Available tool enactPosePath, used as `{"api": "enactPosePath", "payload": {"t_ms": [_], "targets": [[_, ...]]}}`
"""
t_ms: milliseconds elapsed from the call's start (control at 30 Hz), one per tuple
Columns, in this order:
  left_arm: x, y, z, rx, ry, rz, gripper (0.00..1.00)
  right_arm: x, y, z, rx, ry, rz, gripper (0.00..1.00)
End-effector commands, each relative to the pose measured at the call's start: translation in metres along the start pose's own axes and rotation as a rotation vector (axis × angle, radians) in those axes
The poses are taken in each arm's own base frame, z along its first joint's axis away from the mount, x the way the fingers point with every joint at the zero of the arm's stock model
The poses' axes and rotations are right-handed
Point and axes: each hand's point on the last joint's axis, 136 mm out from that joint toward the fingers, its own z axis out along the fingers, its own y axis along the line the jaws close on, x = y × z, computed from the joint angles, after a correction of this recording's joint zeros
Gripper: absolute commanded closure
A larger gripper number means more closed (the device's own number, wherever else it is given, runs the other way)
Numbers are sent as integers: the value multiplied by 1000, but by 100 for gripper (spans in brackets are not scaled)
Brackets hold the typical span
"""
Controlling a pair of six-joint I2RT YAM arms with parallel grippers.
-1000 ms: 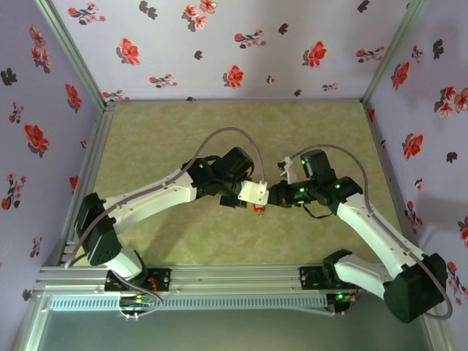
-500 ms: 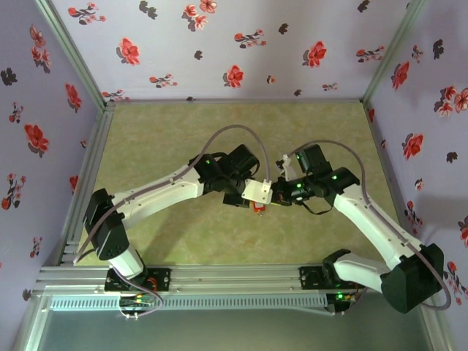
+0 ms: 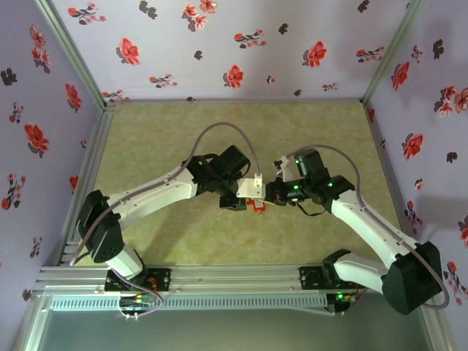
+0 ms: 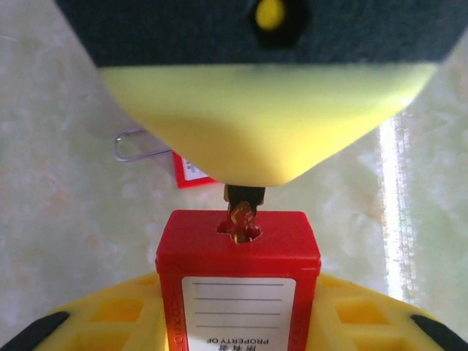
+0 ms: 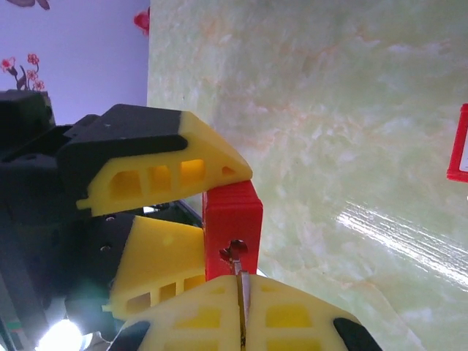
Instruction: Unlock with the key
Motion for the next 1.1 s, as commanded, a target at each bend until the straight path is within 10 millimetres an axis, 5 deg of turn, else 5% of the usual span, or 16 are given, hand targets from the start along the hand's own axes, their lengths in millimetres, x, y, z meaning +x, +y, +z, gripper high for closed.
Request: {"api": "enactPosePath", "payload": {"t_ms": [0,367,467,600,867,1067], "targets": [[-177,-29,-99,114,-718,232,100,4,7,13,7,47,-200,100],[-188,5,-102,-309,-806,325,100,-22,27,23,-155,-64,-77,100],[-190,0,-115,-161,-867,237,100,-16,36,19,-189,-67,-139,100],[-196,-16,-122,75,-852,184,100,8,7,17,-25,22,-250,100],[-202,-6,-112,-12,-857,182,100,2,10,34,-72,59,-167,100],[-202,-1,-111,9,-836,165,100,3,0,25,7,24,-210,96]]}}
